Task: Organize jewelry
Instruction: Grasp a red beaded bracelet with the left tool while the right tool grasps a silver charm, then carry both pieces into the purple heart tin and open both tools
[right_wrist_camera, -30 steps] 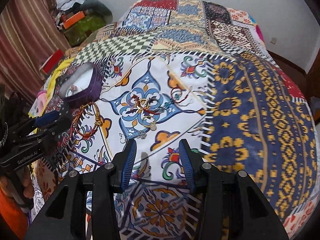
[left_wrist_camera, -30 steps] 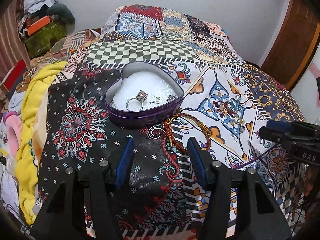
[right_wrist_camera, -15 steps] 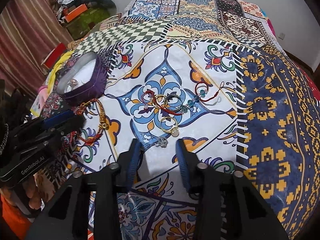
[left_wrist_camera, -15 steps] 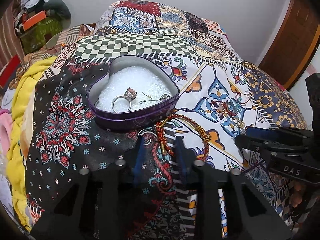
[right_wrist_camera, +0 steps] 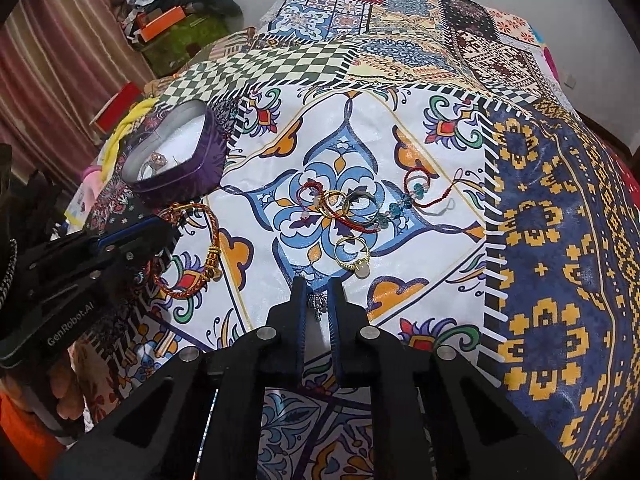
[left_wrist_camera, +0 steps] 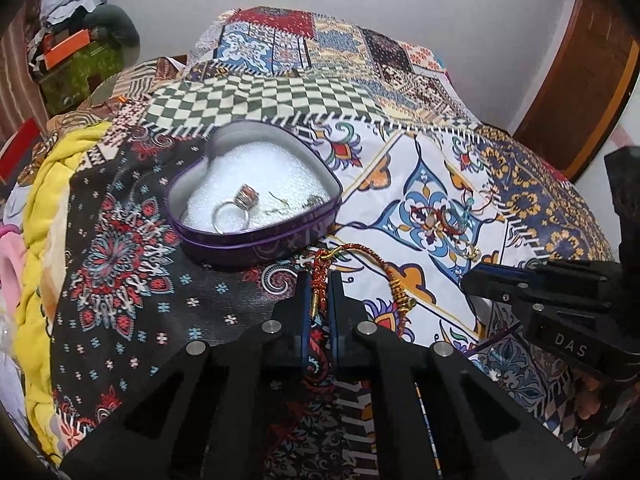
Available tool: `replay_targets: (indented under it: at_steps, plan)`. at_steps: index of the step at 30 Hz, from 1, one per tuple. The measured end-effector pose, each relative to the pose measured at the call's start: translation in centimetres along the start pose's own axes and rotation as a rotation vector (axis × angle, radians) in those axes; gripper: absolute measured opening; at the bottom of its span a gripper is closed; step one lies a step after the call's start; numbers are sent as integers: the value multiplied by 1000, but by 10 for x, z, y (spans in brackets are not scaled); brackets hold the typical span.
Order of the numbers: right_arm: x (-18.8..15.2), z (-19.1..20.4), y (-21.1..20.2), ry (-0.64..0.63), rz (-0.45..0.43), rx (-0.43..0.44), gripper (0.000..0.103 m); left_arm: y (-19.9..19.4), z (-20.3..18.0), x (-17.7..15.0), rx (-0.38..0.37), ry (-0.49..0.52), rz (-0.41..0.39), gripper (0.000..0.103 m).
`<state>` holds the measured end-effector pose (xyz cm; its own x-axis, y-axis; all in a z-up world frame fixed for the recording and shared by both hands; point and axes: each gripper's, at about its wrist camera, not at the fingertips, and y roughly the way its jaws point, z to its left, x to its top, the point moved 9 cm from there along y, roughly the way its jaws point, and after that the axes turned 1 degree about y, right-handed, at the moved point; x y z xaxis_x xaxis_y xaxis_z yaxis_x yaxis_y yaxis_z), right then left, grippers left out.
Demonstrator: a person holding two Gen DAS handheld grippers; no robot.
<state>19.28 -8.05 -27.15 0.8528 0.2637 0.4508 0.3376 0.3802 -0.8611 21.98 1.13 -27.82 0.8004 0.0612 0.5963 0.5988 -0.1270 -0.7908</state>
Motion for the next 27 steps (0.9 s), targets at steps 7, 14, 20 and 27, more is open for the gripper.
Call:
replay_targets:
  at_steps: [7, 14, 20, 27]
  plan:
    - [7, 0, -20, 28, -47, 25, 9, -26, 5, 12, 14, -7, -57, 6]
    - [22, 6, -49, 11, -127, 19, 9, -50, 9, 24, 19, -21, -111, 6]
    - [37, 14, -74, -7, -196, 26, 9, -73, 13, 35, 28, -27, -170, 6]
    - [57, 24, -95, -29, -262, 38, 9, -98, 21, 52, 42, -38, -241, 6]
